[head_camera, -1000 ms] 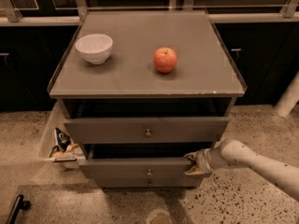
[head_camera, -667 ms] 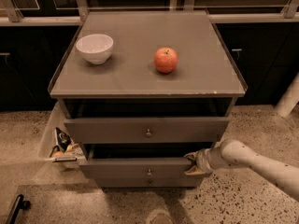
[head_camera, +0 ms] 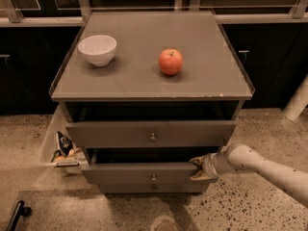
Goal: Open middle drawer
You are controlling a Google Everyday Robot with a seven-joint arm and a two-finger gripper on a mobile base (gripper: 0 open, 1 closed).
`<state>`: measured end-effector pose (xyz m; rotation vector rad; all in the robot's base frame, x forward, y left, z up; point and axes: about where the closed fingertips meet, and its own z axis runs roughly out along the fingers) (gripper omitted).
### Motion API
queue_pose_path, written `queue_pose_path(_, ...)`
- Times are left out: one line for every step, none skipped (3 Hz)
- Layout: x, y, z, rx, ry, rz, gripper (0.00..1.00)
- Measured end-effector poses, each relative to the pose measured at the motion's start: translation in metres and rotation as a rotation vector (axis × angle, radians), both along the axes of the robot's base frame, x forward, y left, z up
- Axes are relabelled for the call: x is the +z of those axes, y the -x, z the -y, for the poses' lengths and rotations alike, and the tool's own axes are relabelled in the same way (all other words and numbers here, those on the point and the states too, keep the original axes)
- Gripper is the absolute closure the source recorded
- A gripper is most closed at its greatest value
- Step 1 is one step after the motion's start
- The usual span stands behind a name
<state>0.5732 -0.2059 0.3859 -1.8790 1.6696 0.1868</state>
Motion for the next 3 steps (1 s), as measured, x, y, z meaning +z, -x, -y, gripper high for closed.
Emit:
queue_pose_path(-0.005, 0.011, 0.002, 0.016, -0.039, -0.018, 0.12)
queue_pose_path(-0.002, 0.011, 0.001, 0.016, -0.039, -0.018, 0.14)
queue_pose_path(-0.007, 0.028, 0.008, 0.027, -0.063, -0.039, 0.38)
